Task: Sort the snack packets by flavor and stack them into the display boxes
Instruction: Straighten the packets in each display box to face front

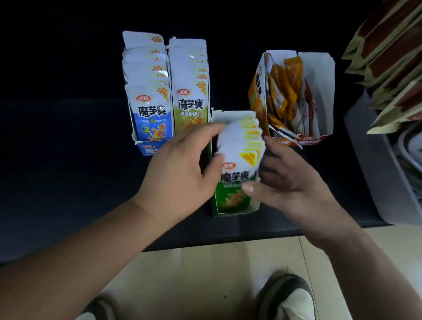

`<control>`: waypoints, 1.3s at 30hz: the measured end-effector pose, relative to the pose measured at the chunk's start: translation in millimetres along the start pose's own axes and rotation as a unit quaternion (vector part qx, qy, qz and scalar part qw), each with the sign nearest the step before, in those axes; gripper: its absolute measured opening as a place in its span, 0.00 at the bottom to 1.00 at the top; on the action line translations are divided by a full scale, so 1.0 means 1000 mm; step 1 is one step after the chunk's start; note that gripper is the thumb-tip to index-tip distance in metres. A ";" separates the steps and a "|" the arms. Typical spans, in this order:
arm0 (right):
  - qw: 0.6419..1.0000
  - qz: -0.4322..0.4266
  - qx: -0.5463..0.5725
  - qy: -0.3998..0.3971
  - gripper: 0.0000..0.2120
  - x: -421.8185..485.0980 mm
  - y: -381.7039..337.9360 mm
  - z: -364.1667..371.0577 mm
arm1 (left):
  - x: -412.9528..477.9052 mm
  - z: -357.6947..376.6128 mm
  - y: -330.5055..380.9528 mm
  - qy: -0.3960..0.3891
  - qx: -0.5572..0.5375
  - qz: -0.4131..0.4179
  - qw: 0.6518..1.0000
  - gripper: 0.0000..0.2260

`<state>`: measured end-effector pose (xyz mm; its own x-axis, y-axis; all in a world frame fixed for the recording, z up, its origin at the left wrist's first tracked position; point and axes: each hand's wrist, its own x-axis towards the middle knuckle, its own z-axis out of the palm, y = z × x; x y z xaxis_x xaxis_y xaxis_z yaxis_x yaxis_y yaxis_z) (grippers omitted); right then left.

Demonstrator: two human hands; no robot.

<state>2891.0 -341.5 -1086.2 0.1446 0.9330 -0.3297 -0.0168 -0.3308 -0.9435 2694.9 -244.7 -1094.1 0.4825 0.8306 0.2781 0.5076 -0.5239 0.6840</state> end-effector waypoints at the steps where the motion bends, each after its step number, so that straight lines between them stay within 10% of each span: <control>1: 0.999 0.005 -0.025 0.035 0.43 0.003 0.002 0.003 | 0.001 0.001 -0.002 0.003 -0.014 0.000 1.000 0.25; 10: 0.966 -0.104 -0.167 0.167 0.13 0.020 0.012 0.024 | -0.020 0.002 -0.014 -0.036 -0.107 -0.079 0.990 0.28; 18: 0.987 -0.097 -0.100 0.078 0.30 0.016 0.015 0.016 | -0.028 0.019 -0.010 -0.121 -0.119 -0.125 0.978 0.38; 25: 0.920 -0.052 -0.237 0.309 0.15 0.001 0.021 0.021 | 0.000 0.037 -0.010 -0.068 -0.124 -0.141 0.980 0.27; 32: 0.940 -0.065 -0.223 0.249 0.25 0.014 0.027 0.057 | 0.018 0.042 -0.030 -0.009 -0.128 -0.167 0.978 0.07; 39: 0.965 -0.048 -0.165 0.196 0.21 0.060 0.007 0.073 | 0.011 0.049 -0.040 -0.015 -0.203 -0.200 0.958 0.09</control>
<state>2827.5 -278.0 -1115.0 0.4951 0.8570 -0.1432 0.3215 -0.3338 -0.8861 2714.9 -223.9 -1151.2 0.3308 0.9405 -0.0772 0.3404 -0.0426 0.9393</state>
